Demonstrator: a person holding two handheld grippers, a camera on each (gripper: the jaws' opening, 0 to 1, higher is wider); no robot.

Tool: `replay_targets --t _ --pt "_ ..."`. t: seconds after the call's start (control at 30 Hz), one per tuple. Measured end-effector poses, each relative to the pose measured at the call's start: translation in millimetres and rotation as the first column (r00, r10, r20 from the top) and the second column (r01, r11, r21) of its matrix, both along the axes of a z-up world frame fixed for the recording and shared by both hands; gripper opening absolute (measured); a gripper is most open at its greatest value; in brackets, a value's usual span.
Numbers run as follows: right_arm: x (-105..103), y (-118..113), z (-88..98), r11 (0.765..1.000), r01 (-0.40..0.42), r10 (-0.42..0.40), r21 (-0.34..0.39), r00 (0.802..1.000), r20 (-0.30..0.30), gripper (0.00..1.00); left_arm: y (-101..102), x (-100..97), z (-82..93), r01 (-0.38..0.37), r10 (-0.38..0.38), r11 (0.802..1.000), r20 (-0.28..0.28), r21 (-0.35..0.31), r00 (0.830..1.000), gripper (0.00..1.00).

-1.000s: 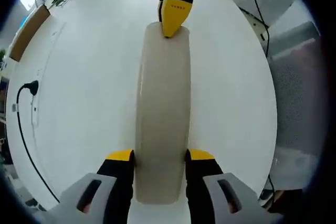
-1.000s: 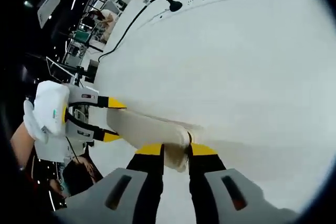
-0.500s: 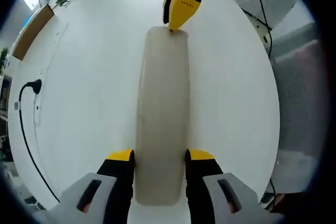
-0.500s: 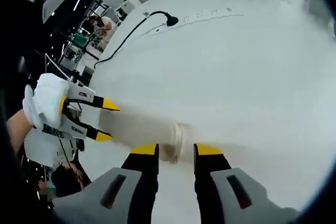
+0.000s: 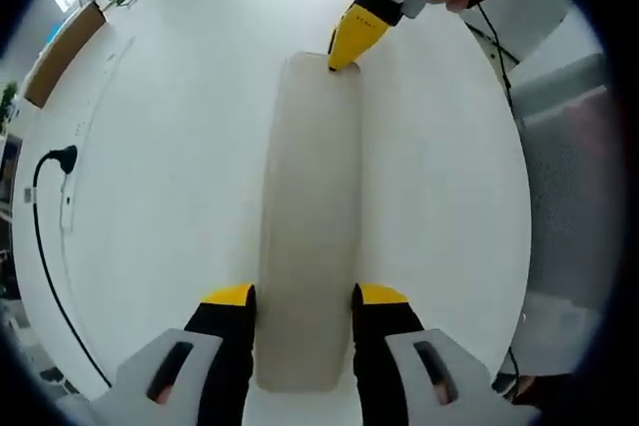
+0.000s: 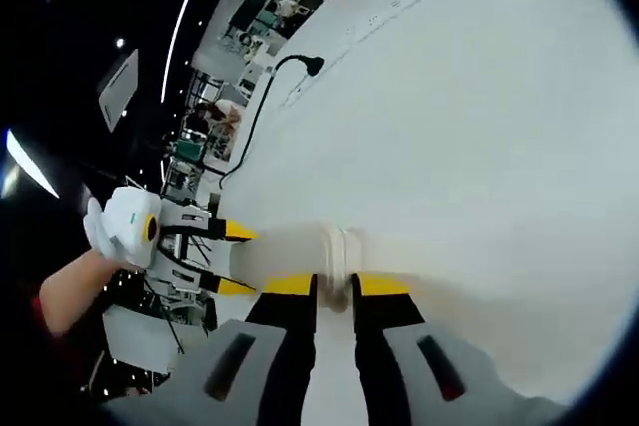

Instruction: Arrange the utensils inside the cutlery case until each visible utensil rests in its matching compartment.

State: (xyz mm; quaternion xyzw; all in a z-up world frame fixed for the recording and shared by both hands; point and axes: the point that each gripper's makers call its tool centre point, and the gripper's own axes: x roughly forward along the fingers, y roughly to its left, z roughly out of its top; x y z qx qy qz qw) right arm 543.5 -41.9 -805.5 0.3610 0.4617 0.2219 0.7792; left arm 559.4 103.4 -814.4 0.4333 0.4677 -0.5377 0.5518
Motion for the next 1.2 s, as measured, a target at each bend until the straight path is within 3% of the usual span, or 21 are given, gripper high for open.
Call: replay_targets --t 0.37,0.53,0.6,0.67,0.73,0.77,0.8,0.93,0.97,1.0,1.07,1.1,1.13,1.17,1.2 --pt "-4 3 4.1 0.999 -0.039 0.039 -0.014 0.998 0.054 0.07 -2 -2.8 -2.7 0.031 -0.031 0.999 0.021 0.012 0.999 0.38" --pt "-1 2 6.6 0.999 -0.048 0.049 -0.022 0.998 0.041 0.04 -3 -3.4 -2.9 0.048 -0.048 0.999 0.014 0.013 0.999 0.39" --pt "1 2 5.7 0.998 -0.065 0.066 -0.025 0.997 0.047 0.06 -3 -3.9 -3.3 0.058 -0.059 0.998 0.016 0.02 0.998 0.39" --pt "-1 4 6.4 0.998 -0.049 0.049 0.026 0.998 -0.031 0.09 -3 -3.8 -3.4 0.058 -0.058 0.998 0.018 0.021 0.998 0.39" --pt "6 3 1.2 0.996 -0.077 0.077 -0.035 0.997 0.006 0.15 -3 -3.6 -3.4 0.058 -0.059 0.998 0.023 0.023 0.998 0.39" --pt "15 4 2.5 0.997 -0.061 0.064 -0.056 0.996 0.057 0.17 -2 -3.7 -3.4 0.058 -0.059 0.998 0.023 0.026 0.998 0.39" --pt "17 7 5.3 0.998 -0.053 0.056 -0.042 0.996 0.071 0.18 -2 -3.8 -3.4 0.058 -0.058 0.998 0.022 0.029 0.998 0.39" --pt "22 12 -0.5 0.999 -0.031 0.032 -0.031 0.998 0.047 0.2 -3 -3.7 -4.7 0.06 -0.061 0.996 0.009 0.06 0.998 0.39" --pt "25 12 0.9 1.0 -0.011 0.012 -0.018 0.999 0.052 0.2 -3 -3.6 -5.1 0.058 -0.059 0.996 0.009 0.066 0.998 0.39" --pt "27 12 3.0 0.998 0.053 -0.053 0.027 0.999 0.009 0.2 -3 -3.1 -5.2 0.05 -0.051 0.996 0.012 0.069 0.999 0.39" --pt "28 9 1.1 0.998 0.051 -0.054 0.033 0.996 0.077 0.19 -2 -3.1 -5.6 0.048 -0.05 0.996 0.023 0.072 0.999 0.39" --pt "29 8 1.6 0.995 0.077 -0.081 0.06 0.994 0.07 0.18 -2 -3.1 -5.8 0.046 -0.048 0.997 0.028 0.066 0.998 0.4" --pt "28 8 1.8 0.987 0.121 -0.123 0.105 0.992 0.017 0.17 -2 -3.2 -5.8 0.049 -0.05 0.997 0.032 0.057 0.998 0.4" --pt "27 7 0.9 0.986 0.122 -0.124 0.113 0.992 0.008 0.16 -2 -3.0 -5.8 0.047 -0.048 0.998 0.033 0.05 0.998 0.4" --pt "27 6 -0.3 0.991 0.104 -0.108 0.088 0.993 0.04 0.16 -3 -2.8 -6.1 0.045 -0.046 0.998 0.035 0.043 0.998 0.4"
